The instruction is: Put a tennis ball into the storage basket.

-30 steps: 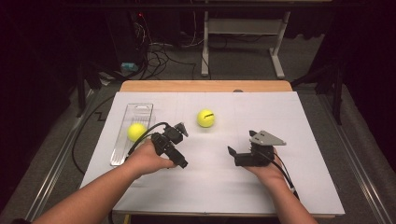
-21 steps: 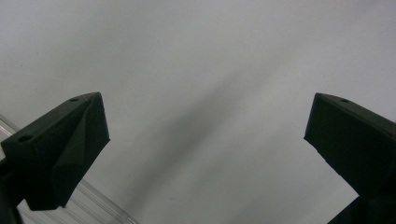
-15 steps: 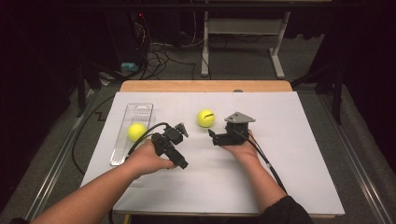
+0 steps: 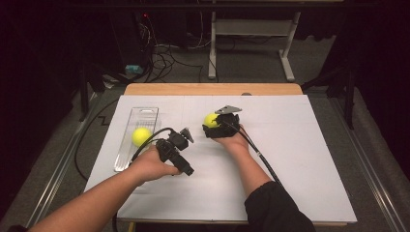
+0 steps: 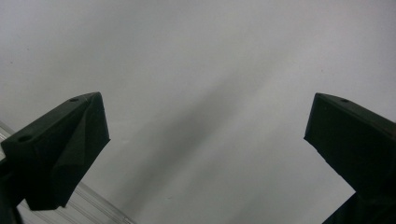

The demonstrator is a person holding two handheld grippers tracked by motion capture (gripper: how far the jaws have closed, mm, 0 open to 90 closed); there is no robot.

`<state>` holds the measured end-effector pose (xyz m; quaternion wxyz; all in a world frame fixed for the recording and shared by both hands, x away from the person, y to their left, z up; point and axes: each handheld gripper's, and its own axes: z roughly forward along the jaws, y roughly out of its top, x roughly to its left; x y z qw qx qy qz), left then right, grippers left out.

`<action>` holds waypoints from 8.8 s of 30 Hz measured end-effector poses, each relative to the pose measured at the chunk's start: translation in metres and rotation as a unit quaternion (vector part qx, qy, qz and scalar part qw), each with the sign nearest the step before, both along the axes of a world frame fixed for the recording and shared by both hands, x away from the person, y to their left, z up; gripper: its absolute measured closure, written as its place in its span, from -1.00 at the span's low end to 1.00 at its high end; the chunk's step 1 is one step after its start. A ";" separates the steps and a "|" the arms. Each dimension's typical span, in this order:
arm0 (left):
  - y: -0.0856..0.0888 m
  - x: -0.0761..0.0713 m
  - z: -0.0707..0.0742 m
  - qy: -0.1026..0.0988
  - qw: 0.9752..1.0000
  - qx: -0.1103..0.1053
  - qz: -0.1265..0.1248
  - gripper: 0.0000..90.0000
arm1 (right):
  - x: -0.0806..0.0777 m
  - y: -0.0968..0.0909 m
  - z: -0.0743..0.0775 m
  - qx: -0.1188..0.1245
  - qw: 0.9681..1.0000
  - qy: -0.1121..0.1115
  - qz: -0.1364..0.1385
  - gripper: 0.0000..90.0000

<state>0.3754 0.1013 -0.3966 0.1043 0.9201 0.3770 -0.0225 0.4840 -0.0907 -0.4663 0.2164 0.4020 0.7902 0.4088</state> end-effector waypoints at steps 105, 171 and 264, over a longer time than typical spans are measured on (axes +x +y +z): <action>-0.105 -0.012 0.025 0.049 0.995 -0.040 -0.078 -0.95 | -0.206 -0.049 0.011 0.064 0.987 -0.075 0.124 -0.40; 0.045 0.036 0.071 -0.012 0.995 0.006 0.098 -0.41 | -0.192 -0.195 0.002 0.035 0.995 -0.084 -0.050 -1.00; -0.011 -0.025 -0.034 -0.115 0.975 -0.182 0.058 -0.99 | -0.209 -0.209 0.012 0.036 0.993 -0.099 -0.048 -1.00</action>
